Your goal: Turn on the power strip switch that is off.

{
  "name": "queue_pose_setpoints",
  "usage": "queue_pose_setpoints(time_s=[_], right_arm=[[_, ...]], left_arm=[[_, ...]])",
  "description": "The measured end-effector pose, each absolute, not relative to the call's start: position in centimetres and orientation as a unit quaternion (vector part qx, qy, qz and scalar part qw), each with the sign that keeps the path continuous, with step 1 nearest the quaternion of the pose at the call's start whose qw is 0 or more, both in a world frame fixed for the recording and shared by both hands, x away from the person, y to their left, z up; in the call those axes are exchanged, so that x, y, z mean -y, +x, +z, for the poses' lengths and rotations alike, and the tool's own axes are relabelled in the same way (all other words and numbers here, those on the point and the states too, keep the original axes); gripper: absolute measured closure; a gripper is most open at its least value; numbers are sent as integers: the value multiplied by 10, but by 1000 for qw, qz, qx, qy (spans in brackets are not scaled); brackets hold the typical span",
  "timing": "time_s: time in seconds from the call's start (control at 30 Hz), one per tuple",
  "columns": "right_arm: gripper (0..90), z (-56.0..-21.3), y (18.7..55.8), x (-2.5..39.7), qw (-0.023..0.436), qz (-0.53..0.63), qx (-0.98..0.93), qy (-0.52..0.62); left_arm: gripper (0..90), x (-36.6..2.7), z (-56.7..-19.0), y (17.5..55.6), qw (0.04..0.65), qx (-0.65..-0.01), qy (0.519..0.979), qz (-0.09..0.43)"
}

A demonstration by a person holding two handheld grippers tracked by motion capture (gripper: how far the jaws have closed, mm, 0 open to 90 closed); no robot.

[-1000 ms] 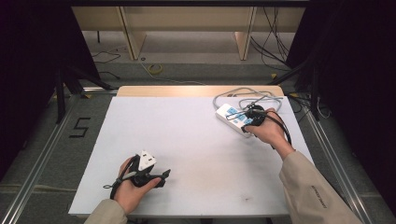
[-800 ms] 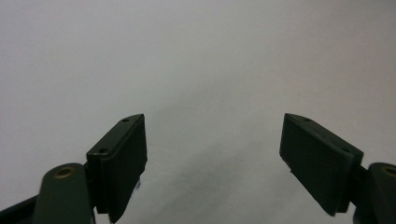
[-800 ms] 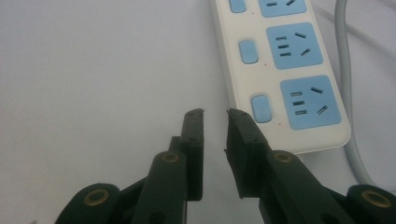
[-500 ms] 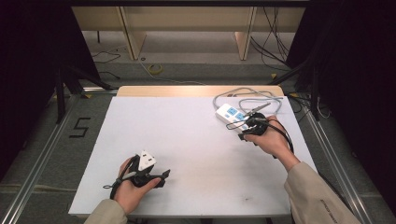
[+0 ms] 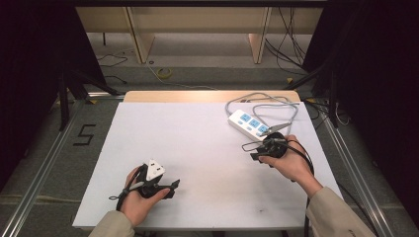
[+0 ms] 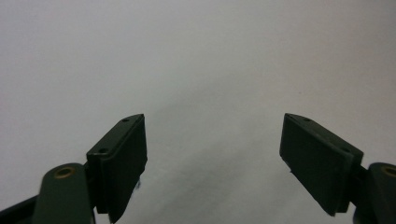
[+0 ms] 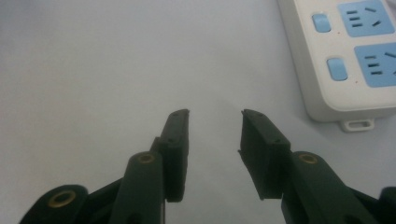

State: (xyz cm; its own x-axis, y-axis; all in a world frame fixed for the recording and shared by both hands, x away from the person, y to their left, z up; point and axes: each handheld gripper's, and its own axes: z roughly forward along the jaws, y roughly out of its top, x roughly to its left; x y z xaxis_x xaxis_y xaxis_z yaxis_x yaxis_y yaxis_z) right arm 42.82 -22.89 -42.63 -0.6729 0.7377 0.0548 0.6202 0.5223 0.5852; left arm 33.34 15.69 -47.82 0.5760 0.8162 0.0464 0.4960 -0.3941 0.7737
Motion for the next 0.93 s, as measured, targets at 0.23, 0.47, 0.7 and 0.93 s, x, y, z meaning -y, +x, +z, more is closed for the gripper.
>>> queue_pose_setpoints(time_s=[0.23, 0.47, 0.7, 0.93], right_arm=[[578, -433, 409, 232, 102, 306, -864, 386], [550, -441, 390, 236, 112, 325, -859, 379], [520, -446, 373, 237, 112, 343, -857, 369], [496, -451, 366, 235, 112, 356, -852, 367]], left_arm=[[229, -157, -478, 333, 370, -407, 806, 216], [229, -157, -478, 333, 370, -407, 806, 216], [229, -157, -478, 333, 370, -408, 806, 216], [224, -158, -478, 334, 371, -410, 804, 220]])
